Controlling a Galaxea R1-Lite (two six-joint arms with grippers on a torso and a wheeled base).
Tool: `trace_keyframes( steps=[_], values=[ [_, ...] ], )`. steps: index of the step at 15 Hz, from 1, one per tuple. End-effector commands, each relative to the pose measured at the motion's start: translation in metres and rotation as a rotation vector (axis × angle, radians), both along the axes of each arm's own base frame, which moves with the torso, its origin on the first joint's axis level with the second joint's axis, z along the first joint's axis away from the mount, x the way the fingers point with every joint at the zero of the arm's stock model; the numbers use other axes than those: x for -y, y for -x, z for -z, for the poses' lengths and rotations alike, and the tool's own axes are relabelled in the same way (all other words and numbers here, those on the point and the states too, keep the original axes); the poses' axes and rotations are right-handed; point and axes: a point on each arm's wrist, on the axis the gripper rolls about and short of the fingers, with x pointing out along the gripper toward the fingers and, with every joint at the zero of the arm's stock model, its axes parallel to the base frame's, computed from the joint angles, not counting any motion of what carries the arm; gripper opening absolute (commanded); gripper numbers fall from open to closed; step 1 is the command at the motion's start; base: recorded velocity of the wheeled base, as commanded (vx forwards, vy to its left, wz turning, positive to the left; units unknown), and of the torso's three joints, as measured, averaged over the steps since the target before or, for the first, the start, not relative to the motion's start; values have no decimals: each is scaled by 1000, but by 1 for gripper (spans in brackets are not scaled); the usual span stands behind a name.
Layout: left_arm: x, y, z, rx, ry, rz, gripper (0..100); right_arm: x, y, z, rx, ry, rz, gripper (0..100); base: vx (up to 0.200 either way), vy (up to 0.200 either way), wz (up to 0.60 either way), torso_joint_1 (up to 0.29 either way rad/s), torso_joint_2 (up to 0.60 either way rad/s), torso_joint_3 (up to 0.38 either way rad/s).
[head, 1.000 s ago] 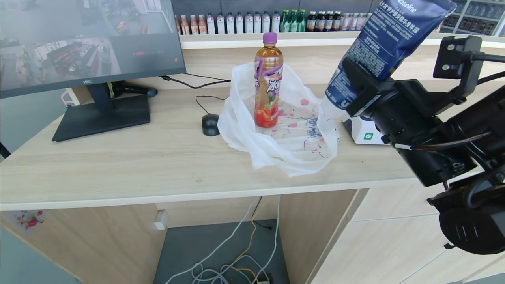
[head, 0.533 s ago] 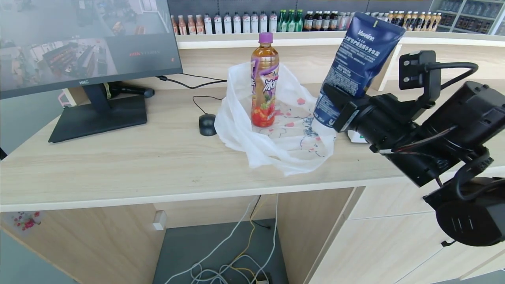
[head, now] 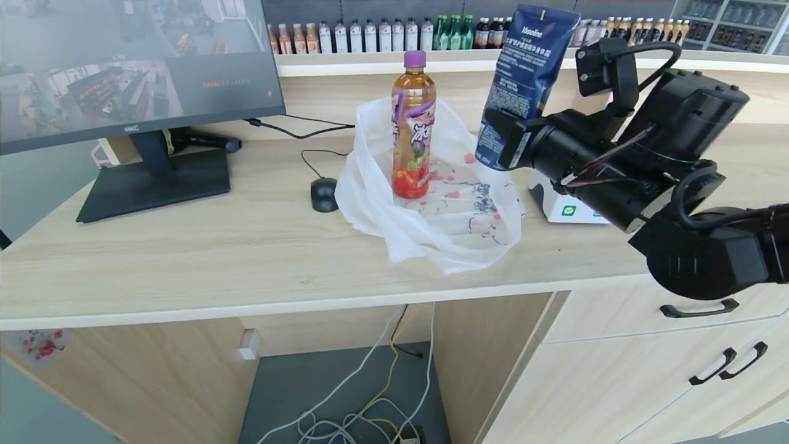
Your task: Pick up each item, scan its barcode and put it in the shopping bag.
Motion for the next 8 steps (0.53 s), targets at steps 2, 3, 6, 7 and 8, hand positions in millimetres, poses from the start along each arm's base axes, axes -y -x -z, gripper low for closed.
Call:
trace_keyframes(
  steps=[2, 3, 6, 7, 8],
  values=[
    [0, 0, 0, 1, 1, 1, 100, -7, -13, 0, -1, 3, -1, 0, 0, 0, 0, 0, 0, 0],
    [0, 0, 0, 1, 1, 0, 100, -8, -16, 2, -5, 5, -1, 0, 0, 0, 0, 0, 0, 0],
    [0, 0, 0, 1, 1, 0, 100, -12, -28, 12, -22, 16, 4, 0, 0, 0, 0, 0, 0, 0],
    [0, 0, 0, 1, 1, 0, 100, -13, -31, 17, -31, 22, 4, 0, 0, 0, 0, 0, 0, 0],
    [0, 0, 0, 1, 1, 0, 100, -15, -35, 22, -42, 28, 5, 0, 0, 0, 0, 0, 0, 0]
  ],
)
